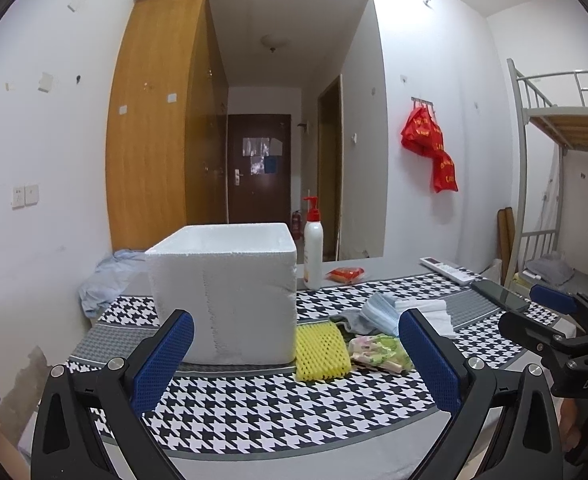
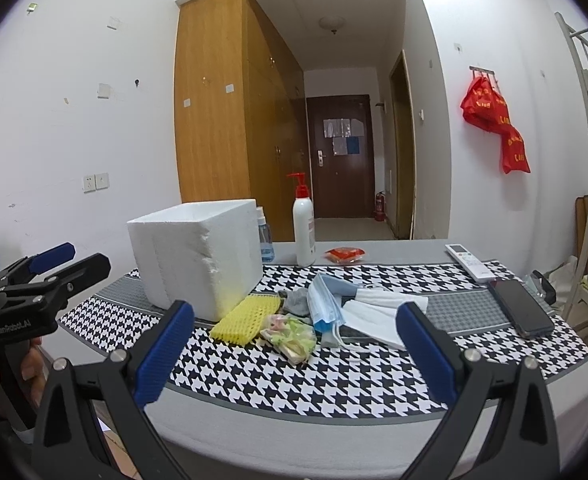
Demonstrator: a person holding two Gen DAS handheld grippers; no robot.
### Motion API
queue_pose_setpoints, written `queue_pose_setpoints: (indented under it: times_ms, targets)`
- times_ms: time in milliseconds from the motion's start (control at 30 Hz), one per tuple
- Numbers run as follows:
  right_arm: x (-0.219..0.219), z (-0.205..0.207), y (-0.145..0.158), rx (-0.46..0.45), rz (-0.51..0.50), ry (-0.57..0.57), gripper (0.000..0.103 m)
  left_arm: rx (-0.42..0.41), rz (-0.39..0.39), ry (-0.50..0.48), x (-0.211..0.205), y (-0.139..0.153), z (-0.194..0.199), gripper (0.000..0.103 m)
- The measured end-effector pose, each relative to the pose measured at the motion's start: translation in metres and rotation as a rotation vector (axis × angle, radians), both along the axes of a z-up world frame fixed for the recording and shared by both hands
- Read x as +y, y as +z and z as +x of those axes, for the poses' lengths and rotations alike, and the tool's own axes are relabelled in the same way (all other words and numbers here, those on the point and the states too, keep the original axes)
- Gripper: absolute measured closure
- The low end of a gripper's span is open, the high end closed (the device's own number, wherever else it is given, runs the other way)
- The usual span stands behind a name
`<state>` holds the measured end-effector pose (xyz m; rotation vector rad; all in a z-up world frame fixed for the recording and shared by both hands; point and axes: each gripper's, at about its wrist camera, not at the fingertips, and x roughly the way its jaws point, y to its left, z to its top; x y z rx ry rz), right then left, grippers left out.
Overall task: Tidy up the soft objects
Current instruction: 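Move both tools toward the yellow foam net and snack bag, then lower the left tool onto the yellow foam net while the right tool approaches the snack bag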
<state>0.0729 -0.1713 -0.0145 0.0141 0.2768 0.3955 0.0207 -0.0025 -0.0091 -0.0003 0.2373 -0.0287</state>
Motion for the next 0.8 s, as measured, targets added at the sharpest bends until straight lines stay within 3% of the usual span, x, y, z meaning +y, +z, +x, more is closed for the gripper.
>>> queue_pose_setpoints:
  times_ms: [800]
  targets:
    - [-0.006, 0.057, -0.014, 0.114, -0.030, -0.016, 0.001, 0.172, -0.028, -0.085, -0.009, -0.022, 0.063, 0.001]
